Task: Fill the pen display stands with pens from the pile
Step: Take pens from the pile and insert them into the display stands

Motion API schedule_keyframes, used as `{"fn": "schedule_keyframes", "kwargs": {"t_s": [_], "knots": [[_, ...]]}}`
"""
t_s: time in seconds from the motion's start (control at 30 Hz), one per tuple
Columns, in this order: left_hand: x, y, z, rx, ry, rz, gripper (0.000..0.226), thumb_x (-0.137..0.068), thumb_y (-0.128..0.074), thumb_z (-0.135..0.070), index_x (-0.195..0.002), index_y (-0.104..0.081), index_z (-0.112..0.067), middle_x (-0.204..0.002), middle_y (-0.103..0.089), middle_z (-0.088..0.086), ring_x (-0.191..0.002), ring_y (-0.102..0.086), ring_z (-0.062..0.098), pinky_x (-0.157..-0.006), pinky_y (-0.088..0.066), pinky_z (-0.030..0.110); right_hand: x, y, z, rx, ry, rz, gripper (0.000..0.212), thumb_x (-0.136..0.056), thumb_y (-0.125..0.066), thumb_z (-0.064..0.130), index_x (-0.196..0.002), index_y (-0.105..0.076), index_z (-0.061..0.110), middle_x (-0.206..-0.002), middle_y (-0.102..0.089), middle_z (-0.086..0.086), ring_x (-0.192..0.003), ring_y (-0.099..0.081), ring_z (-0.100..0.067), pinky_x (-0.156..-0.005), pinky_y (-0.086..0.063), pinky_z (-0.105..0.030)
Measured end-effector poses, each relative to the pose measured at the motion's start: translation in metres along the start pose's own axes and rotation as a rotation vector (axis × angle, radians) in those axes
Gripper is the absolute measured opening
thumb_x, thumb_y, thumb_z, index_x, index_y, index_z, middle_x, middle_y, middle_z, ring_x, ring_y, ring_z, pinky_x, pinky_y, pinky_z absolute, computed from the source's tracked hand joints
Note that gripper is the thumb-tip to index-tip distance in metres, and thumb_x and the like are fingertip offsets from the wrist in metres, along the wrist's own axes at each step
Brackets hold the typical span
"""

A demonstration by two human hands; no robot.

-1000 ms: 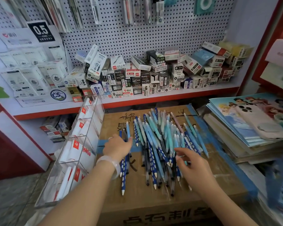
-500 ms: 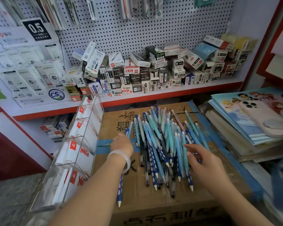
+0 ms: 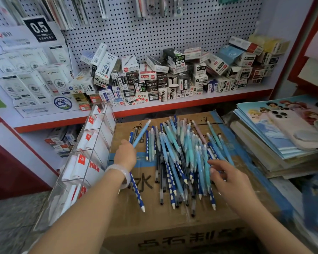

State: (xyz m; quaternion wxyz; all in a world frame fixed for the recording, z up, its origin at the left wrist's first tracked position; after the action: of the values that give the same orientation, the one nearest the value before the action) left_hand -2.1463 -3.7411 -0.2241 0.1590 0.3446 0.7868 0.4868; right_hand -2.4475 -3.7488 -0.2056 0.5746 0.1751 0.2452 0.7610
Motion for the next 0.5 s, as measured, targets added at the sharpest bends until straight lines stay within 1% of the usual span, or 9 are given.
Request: {"fn": "schedule_keyframes", "kwargs": {"t_s": [0.07,0.13,0.2,0.27,0.3,0.33,0.37,0.43,0.5], "knots": [[-0.002,0.005,0.003,0.045,0.027,0.018,0.027,-0.096,-0.045,-0.011,-0.117,-0.042,0.006,-0.116,-0.055,0.025,-0.103,-0.057,0.039,-0.075,-0.045,0.040,0.001,-0.002,0.001,0.006,-0.003,0.014,0.031,-0.097,-0.047,0.023,-0.128,-0.052,0.023,-0.092,-0.051,0.018,-0.086,-0.052,0.003,-0.057,-0.038,-0.008],[-0.002,0.009,0.005,0.083,0.035,0.033,0.028,-0.096,-0.045,-0.012,-0.118,-0.042,0.006,-0.116,-0.055,0.025,-0.101,-0.057,0.038,-0.073,-0.045,0.039,0.003,-0.004,0.004,0.000,-0.010,0.035,0.031,-0.097,-0.047,0.022,-0.126,-0.053,0.023,-0.089,-0.051,0.020,-0.088,-0.057,-0.005,-0.058,-0.041,-0.009],[0.002,0.014,0.002,0.125,0.020,0.041,0.029,-0.097,-0.044,-0.014,-0.118,-0.043,0.005,-0.114,-0.056,0.023,-0.090,-0.058,0.034,-0.067,-0.044,0.036,0.006,-0.005,0.009,-0.011,-0.013,0.046,0.028,-0.097,-0.047,0.022,-0.124,-0.054,0.024,-0.088,-0.054,0.019,-0.085,-0.063,-0.013,-0.056,-0.047,-0.013],[0.009,0.020,-0.009,0.164,-0.014,0.041,0.028,-0.097,-0.043,-0.015,-0.117,-0.043,0.004,-0.106,-0.057,0.019,-0.075,-0.053,0.025,-0.057,-0.043,0.029,0.010,-0.007,0.015,-0.011,-0.021,0.066,0.026,-0.097,-0.046,0.023,-0.121,-0.055,0.025,-0.088,-0.058,0.015,-0.080,-0.063,-0.009,-0.057,-0.049,-0.016],[0.016,0.022,-0.018,0.185,-0.037,0.044,0.027,-0.097,-0.042,-0.017,-0.116,-0.043,0.003,-0.096,-0.057,0.013,-0.068,-0.051,0.021,-0.050,-0.041,0.024,0.011,-0.009,0.018,-0.033,-0.031,0.092,0.024,-0.097,-0.046,0.023,-0.118,-0.058,0.024,-0.087,-0.061,0.012,-0.078,-0.063,-0.007,-0.061,-0.051,-0.018],[0.025,0.023,-0.029,0.217,-0.066,0.063,0.027,-0.098,-0.041,-0.018,-0.116,-0.042,0.002,-0.085,-0.053,0.007,-0.061,-0.049,0.017,-0.042,-0.038,0.020,0.014,-0.013,0.023,-0.095,-0.054,0.134,0.023,-0.097,-0.046,0.023,-0.115,-0.060,0.021,-0.087,-0.065,0.008,-0.077,-0.063,-0.008,-0.066,-0.054,-0.021],[0.036,0.021,-0.042,0.260,-0.100,0.094,0.027,-0.098,-0.040,-0.018,-0.117,-0.040,0.002,-0.078,-0.048,0.003,-0.056,-0.046,0.014,-0.039,-0.035,0.019,0.017,-0.018,0.029,-0.189,-0.095,0.197,0.022,-0.097,-0.047,0.024,-0.112,-0.062,0.018,-0.086,-0.067,0.004,-0.077,-0.063,-0.009,-0.069,-0.055,-0.023],[0.057,0.012,-0.068,0.338,-0.177,0.158,0.031,-0.099,-0.039,-0.019,-0.122,-0.037,0.002,-0.073,-0.044,0.001,-0.051,-0.043,0.013,-0.036,-0.035,0.020,0.029,-0.027,0.045,-0.367,-0.186,0.339,0.024,-0.096,-0.047,0.029,-0.105,-0.065,0.014,-0.086,-0.069,-0.002,-0.073,-0.063,-0.011,-0.066,-0.055,-0.021],[0.077,0.001,-0.091,0.382,-0.231,0.201,0.031,-0.099,-0.038,-0.018,-0.122,-0.036,0.001,-0.072,-0.043,0.002,-0.049,-0.041,0.013,-0.033,-0.032,0.019,0.039,-0.031,0.055,-0.402,-0.208,0.409,0.030,-0.094,-0.050,0.036,-0.099,-0.066,0.011,-0.077,-0.067,0.000,-0.065,-0.060,-0.009,-0.061,-0.052,-0.019]]}}
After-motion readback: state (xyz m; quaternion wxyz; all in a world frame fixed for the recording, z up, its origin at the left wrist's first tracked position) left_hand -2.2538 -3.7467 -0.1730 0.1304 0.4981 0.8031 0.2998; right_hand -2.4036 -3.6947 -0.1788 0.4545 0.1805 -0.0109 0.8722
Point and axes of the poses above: each hand's wrist, its own x-axis away from the middle knuckle, its own y-axis out of the back of the hand, z = x × y, the point moved 6 cm from there along -x, towards the middle knuckle
